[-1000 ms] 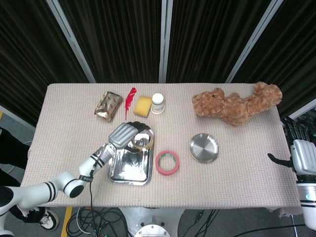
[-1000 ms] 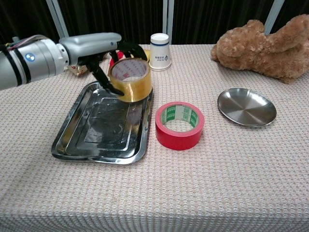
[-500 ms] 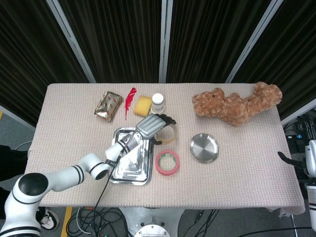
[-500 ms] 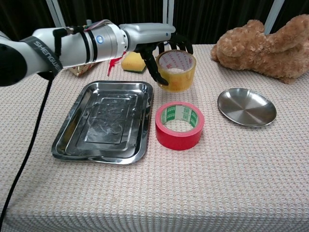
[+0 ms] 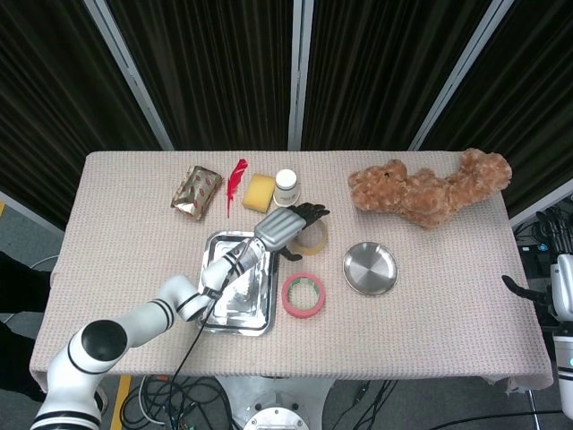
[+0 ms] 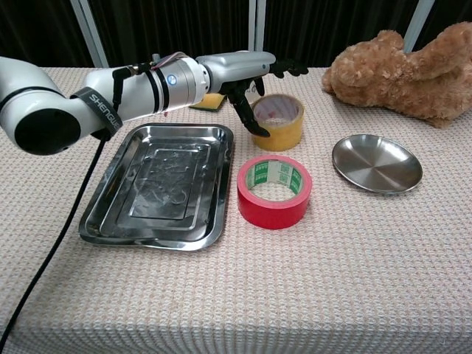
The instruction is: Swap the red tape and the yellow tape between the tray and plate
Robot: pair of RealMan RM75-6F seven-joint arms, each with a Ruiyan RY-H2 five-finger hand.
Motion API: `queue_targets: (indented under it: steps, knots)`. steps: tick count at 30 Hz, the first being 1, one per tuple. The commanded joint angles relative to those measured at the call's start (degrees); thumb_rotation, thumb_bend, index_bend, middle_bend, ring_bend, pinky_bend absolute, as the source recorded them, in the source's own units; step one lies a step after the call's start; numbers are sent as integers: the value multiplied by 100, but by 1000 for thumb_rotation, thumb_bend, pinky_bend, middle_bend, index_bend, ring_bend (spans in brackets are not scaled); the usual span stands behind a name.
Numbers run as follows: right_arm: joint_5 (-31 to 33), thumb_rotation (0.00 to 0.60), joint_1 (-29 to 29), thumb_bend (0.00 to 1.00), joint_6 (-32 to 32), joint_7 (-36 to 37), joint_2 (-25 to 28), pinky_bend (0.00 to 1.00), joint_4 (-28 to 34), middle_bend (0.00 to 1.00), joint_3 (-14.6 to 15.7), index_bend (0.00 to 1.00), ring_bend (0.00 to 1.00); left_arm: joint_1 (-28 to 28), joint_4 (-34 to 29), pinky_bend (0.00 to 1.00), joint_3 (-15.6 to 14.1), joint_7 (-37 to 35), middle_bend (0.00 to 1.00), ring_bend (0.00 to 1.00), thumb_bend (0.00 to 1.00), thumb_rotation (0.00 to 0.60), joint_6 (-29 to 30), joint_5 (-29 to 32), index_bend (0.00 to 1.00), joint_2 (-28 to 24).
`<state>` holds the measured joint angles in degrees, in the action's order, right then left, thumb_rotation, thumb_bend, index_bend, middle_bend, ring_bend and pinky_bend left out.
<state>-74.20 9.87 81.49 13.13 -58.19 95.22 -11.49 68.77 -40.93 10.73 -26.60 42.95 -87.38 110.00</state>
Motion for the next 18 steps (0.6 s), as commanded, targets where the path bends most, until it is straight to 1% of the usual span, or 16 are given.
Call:
queue_targets:
  steps: [1,5,7,8,11,12,13,15,18]
  knots:
    - [13,600,2,59,-12,-20,-12,0,-8,0,-21,0,0,-15,-9,233,-83,-20,0,49,96,600,28,-26,7,-29]
    - [-1,600,-4,59,-21,-26,-18,0,-15,0,-33,0,0,-208,-331,232,-208,142,3,49,95,600,105,14,7,-259]
    - [-5,600,-15,59,-20,-7,-27,0,-33,0,-37,0,0,-440,-800,231,-264,270,21,49,96,600,264,77,7,-537]
    - [-2,600,-19,59,-26,4,-31,0,-44,0,-39,0,0,-568,-1079,229,-301,348,28,49,96,600,347,108,7,-704]
    - [6,600,-16,59,-66,43,-33,0,-94,0,-49,0,0,-989,-2286,220,-452,720,53,49,93,600,538,233,8,-1452]
    - [1,600,-15,59,-74,65,-31,0,-104,0,-56,0,0,-1133,-2761,217,-503,944,56,49,92,600,630,275,9,-1747]
    - [-2,600,-16,59,-76,84,-31,0,-110,0,-63,0,0,-1226,-3084,213,-536,1129,61,49,91,600,688,310,10,-1939]
    - [-9,600,-17,59,-77,117,-35,0,-112,0,-76,0,0,-1396,-3744,204,-604,1524,62,49,84,600,777,398,12,-2300]
    - [-37,600,-18,59,-84,124,-28,0,-92,0,-78,0,0,-1512,-4428,190,-657,1892,63,43,67,600,789,499,14,-2580]
